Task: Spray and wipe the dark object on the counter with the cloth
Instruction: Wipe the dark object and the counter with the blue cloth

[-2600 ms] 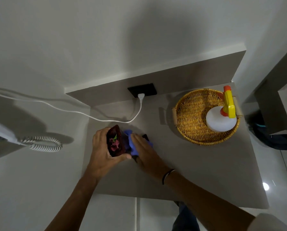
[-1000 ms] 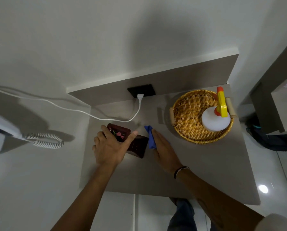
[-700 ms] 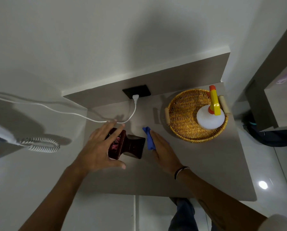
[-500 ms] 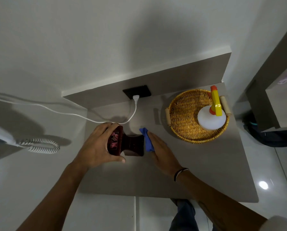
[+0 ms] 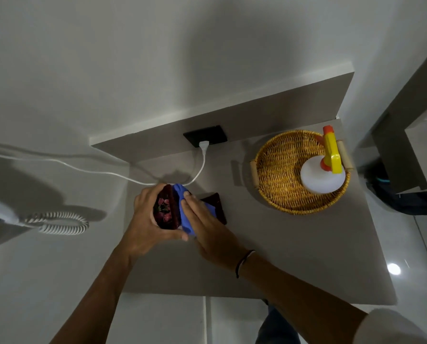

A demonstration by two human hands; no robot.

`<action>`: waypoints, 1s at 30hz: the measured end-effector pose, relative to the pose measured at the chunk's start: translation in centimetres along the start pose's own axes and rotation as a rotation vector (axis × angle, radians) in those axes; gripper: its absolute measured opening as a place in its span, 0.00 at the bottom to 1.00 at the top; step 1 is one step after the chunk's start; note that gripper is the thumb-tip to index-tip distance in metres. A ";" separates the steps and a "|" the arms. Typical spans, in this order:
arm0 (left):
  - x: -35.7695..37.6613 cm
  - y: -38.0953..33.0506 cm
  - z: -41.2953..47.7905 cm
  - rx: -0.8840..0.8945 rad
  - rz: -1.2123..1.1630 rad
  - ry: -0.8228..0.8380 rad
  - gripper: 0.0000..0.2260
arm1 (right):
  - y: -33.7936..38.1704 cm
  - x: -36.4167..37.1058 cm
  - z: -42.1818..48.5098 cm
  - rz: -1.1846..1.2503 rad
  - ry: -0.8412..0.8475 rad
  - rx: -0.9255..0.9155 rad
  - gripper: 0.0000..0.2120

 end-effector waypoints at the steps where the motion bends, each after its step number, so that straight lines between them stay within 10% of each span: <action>1: 0.0 0.3 -0.2 -0.014 -0.013 -0.007 0.57 | -1.7 0.7 -0.7 -0.052 0.027 0.048 0.35; 6: 0.1 0.8 -0.9 -0.017 -0.036 -0.012 0.55 | -7.8 1.7 -3.8 -0.041 0.239 0.350 0.32; 11: 0.4 -0.1 -0.1 0.038 0.008 0.023 0.54 | 1.5 0.1 0.7 0.518 -0.103 0.255 0.33; 18: 1.0 0.2 -0.7 0.005 -0.003 0.040 0.59 | -5.6 0.5 -4.5 -0.200 0.116 0.276 0.32; 24: 0.5 -0.6 0.0 0.024 0.021 0.033 0.57 | 1.2 -0.7 -0.1 0.469 -0.096 0.169 0.31; 30: 0.7 -0.4 -1.2 -0.017 -0.023 0.013 0.56 | -3.8 1.4 -3.6 -0.203 0.072 0.150 0.37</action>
Point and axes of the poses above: each hand's wrist, its own z-axis towards the middle knuckle, its own x-axis out of the palm, y = z × x, the point moved 10 cm from there along z, towards the middle knuckle, and after that the axes turned 6 degrees about z, right-handed, at the moved point
